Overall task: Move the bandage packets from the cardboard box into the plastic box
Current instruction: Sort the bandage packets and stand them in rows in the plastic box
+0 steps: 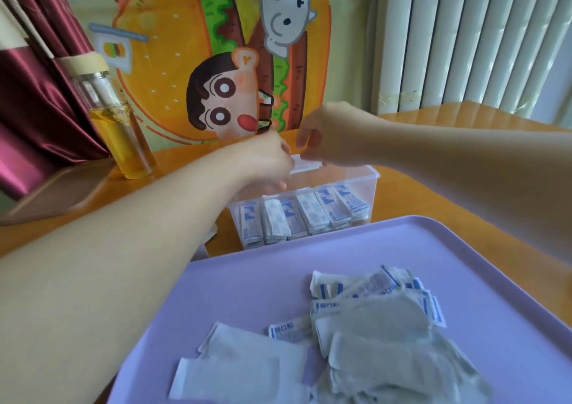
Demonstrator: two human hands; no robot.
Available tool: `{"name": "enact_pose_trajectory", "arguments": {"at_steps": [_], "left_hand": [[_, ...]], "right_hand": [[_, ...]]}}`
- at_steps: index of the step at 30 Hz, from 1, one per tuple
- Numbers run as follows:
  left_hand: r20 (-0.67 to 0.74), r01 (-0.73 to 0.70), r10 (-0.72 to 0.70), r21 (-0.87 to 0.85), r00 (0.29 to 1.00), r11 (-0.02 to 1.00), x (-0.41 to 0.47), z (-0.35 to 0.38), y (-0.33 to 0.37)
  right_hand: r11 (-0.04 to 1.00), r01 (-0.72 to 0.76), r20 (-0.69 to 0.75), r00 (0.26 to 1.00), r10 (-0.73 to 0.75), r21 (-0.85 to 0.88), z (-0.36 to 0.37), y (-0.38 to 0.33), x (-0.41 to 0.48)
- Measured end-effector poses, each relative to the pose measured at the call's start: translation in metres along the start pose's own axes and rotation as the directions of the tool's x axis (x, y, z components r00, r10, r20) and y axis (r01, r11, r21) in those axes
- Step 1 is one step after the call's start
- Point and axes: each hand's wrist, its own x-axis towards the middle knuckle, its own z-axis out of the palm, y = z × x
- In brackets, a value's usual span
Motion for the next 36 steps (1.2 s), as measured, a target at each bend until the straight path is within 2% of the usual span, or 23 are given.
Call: {"name": "enact_pose_trajectory", "arguments": {"at_steps": [2,4,6,8,11,16,19,22,27,29,32,36], "left_hand": [[-0.2,-0.156,0.146,-0.034,0.969,0.987,-0.022,-0.006,-0.001],[-0.27,-0.318,0.29,-0.064,0.918,0.946,-0.053,-0.009,-0.005],[-0.163,-0.408,0.393,-0.065,0.905,0.911,-0.088,-0.006,-0.012],[0.051,-0.432,0.43,0.057,0.902,0.9,-0.115,0.001,-0.024],[0.332,-0.411,0.326,0.232,0.885,0.881,-0.142,0.008,-0.046],[0.487,-0.349,0.143,0.365,0.862,0.863,-0.162,0.008,-0.074],[0.483,-0.372,0.152,0.399,0.862,0.838,-0.169,0.013,-0.079],[0.439,-0.425,0.208,0.483,0.874,0.766,-0.173,0.017,-0.077],[0.379,-0.451,0.269,0.564,0.886,0.691,-0.178,0.02,-0.073],[0.361,-0.458,0.292,0.578,0.886,0.675,-0.177,0.021,-0.069],[0.387,-0.438,0.244,0.564,0.889,0.7,-0.173,0.023,-0.063],[0.436,-0.308,0.073,0.499,0.897,0.81,-0.161,0.019,-0.061]], "right_hand": [[0.999,0.027,-0.129,0.991,-0.021,0.047,-0.009,-0.003,-0.026],[0.997,0.054,-0.095,0.994,-0.048,0.062,-0.012,-0.006,-0.06],[0.996,0.081,0.068,0.994,-0.084,0.046,-0.01,-0.01,-0.096],[0.993,0.095,0.236,0.966,-0.107,0.063,-0.007,-0.014,-0.127],[0.991,0.105,0.371,0.919,-0.13,0.088,-0.004,-0.019,-0.163],[0.953,0.279,0.439,0.847,-0.301,0.115,0.018,-0.026,-0.198],[0.951,0.283,0.407,0.859,-0.31,0.127,0.025,-0.024,-0.196],[0.96,0.259,0.349,0.895,-0.279,0.104,0.032,-0.019,-0.185],[0.989,0.122,0.287,0.947,-0.141,0.084,0.041,-0.016,-0.175],[0.993,0.112,0.241,0.963,-0.12,0.048,0.042,-0.021,-0.172],[0.989,0.121,0.152,0.98,-0.132,0.079,0.04,-0.034,-0.171],[0.978,0.154,0.15,0.973,-0.176,0.143,0.036,-0.048,-0.169]]}}
